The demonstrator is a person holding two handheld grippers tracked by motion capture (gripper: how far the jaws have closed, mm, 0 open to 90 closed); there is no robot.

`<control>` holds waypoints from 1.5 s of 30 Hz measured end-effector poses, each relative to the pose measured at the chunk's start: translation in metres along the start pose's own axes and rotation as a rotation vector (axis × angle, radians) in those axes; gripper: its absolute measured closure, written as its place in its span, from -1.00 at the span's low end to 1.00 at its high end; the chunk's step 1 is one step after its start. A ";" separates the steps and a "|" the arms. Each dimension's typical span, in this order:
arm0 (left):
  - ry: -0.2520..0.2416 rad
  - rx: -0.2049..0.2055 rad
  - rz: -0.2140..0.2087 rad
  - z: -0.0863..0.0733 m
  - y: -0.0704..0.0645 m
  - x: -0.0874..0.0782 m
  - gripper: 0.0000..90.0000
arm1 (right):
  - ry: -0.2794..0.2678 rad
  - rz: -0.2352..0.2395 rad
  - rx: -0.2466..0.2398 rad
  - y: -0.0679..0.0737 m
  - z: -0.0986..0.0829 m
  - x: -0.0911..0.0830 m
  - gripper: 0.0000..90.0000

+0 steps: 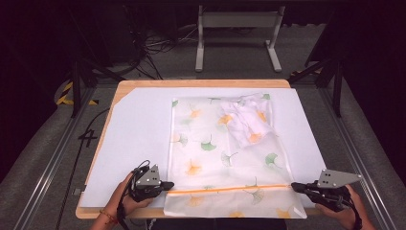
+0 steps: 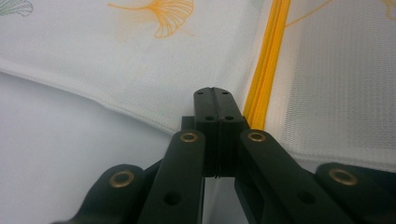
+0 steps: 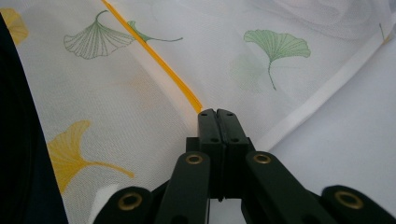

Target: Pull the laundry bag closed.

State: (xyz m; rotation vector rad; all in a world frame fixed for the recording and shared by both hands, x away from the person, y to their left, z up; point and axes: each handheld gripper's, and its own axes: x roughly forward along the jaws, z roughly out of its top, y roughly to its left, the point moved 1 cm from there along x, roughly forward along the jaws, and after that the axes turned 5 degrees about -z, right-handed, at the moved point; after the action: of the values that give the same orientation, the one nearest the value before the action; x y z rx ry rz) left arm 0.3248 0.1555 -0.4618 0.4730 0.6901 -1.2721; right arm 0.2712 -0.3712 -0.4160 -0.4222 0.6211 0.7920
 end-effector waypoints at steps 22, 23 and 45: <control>-0.025 -0.032 0.070 -0.003 0.002 -0.012 1.00 | -0.056 -0.053 0.010 -0.001 0.004 -0.009 0.87; -0.026 -0.028 0.079 -0.003 0.002 -0.013 1.00 | -0.060 -0.060 0.010 -0.001 0.005 -0.008 0.87; -0.101 -0.075 0.245 -0.012 0.014 -0.037 0.44 | -0.124 -0.212 0.028 -0.019 0.021 0.000 0.23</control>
State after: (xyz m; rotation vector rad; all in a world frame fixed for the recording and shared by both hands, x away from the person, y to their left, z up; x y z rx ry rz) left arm 0.3306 0.1935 -0.4452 0.4146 0.5737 -1.0287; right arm 0.2934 -0.3715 -0.3980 -0.4031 0.4625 0.6019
